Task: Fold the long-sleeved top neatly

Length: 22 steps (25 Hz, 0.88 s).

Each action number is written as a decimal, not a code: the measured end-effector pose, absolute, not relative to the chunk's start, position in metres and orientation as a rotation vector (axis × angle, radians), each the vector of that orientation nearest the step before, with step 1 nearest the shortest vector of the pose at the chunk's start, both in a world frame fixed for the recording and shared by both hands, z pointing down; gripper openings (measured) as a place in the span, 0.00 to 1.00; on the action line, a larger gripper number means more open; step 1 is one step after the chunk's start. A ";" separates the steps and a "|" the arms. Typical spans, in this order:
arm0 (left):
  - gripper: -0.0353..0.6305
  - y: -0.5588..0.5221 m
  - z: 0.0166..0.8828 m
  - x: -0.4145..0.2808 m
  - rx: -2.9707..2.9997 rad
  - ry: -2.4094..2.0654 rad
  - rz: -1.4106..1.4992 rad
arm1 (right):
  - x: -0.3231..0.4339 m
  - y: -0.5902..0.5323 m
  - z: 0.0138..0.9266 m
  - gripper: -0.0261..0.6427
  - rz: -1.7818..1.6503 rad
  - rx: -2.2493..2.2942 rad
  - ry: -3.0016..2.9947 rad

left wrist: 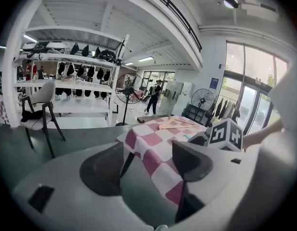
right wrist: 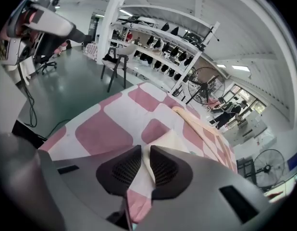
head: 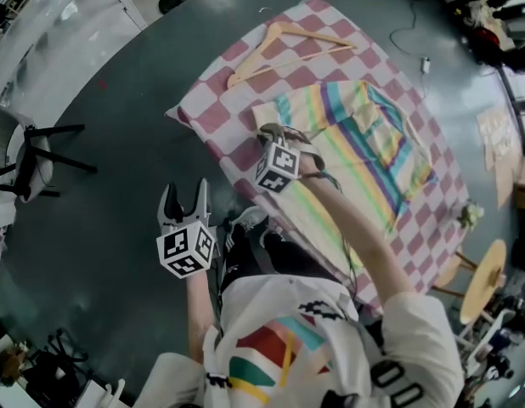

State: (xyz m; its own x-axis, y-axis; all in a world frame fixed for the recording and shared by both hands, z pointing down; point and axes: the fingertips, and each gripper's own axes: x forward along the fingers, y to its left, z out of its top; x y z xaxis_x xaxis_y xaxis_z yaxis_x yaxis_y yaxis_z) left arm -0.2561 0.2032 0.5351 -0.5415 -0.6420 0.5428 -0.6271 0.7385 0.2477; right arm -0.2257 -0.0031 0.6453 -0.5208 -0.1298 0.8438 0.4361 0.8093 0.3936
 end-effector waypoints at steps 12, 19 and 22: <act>0.50 0.178 0.528 -0.257 1.035 -2.294 -0.008 | -0.302 -0.076 0.533 0.06 -0.448 0.108 -2.355; 0.50 0.133 0.517 -0.251 1.181 -2.244 0.043 | -0.270 -0.241 0.386 0.06 -0.006 0.767 -2.679; 0.50 0.105 0.511 -0.244 1.271 -2.208 0.070 | -0.198 -0.309 0.354 0.06 0.113 1.088 -2.670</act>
